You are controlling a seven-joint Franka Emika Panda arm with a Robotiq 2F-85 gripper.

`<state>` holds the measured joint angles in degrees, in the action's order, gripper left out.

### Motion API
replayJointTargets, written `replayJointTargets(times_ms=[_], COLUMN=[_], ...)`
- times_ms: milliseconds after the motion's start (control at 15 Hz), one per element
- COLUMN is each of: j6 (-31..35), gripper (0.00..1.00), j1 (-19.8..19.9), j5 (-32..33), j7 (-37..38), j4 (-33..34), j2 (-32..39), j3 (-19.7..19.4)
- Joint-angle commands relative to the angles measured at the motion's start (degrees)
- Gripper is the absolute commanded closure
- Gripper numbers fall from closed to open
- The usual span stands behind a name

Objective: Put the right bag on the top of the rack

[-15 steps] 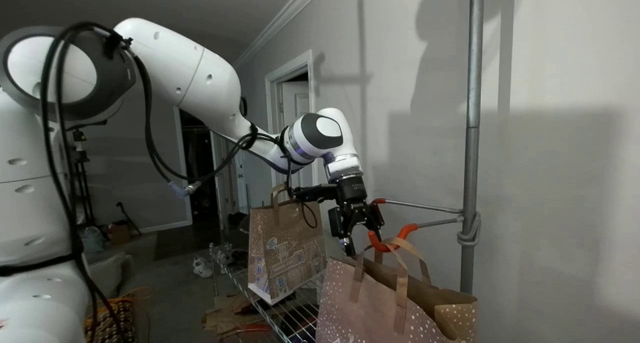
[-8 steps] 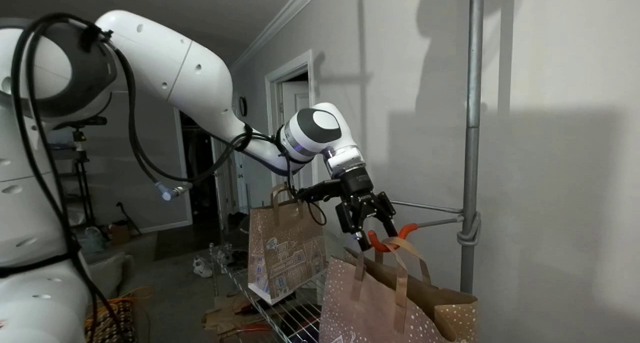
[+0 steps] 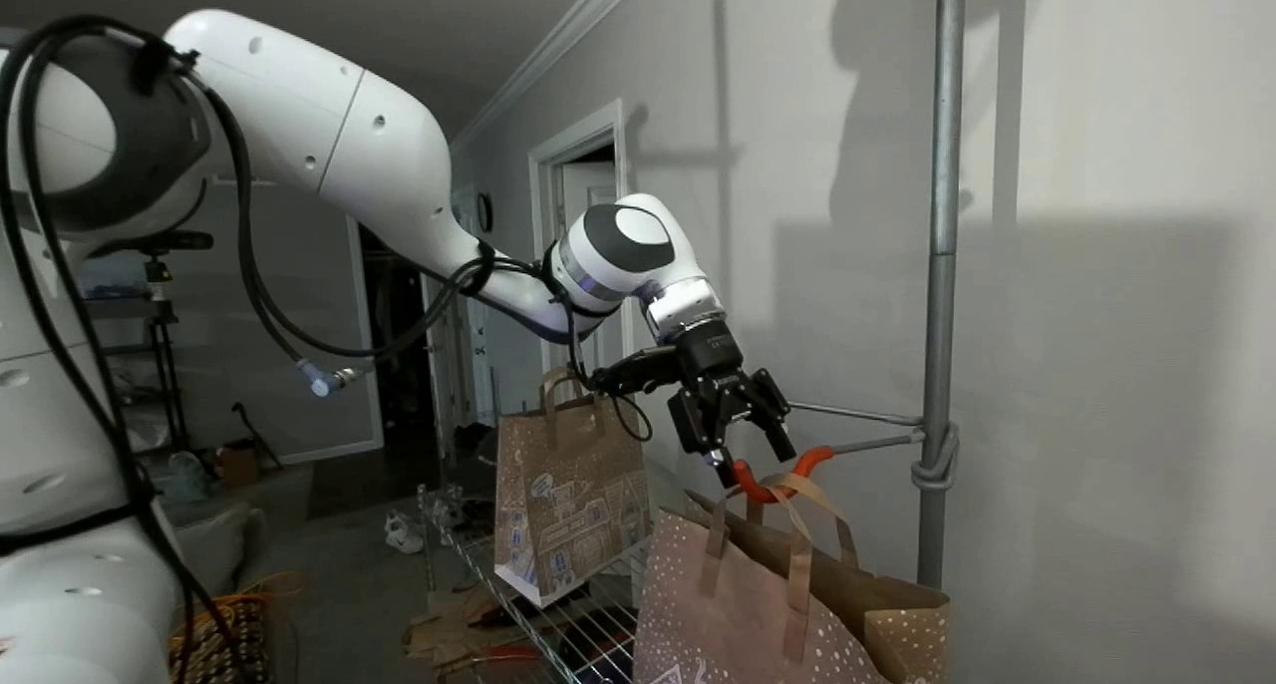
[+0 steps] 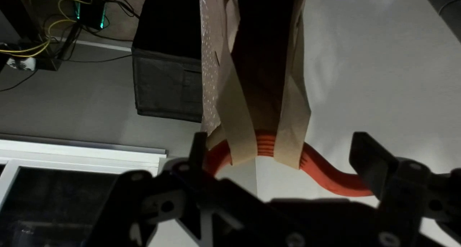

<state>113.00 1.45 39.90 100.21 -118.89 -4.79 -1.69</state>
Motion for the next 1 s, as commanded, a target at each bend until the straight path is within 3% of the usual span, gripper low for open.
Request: replayJointTargets(times_ms=[0,267,333,467,933], j6=[1.35,1.53,1.52,1.53,1.21], gripper=[0.0,0.0,0.25,0.32,0.78], j1=[0.88,0.93,0.96,0.96,1.05], j5=[-1.35,-4.16,-4.18,-3.65,-3.51], j7=[-0.12,-1.15,-1.09,-1.16,-1.46], j4=[-0.14,0.63,0.51,0.41,1.23], j2=[0.74,1.93,1.96,1.88,2.0], j3=[-0.2,-0.73,-0.82,-0.93,-1.24])
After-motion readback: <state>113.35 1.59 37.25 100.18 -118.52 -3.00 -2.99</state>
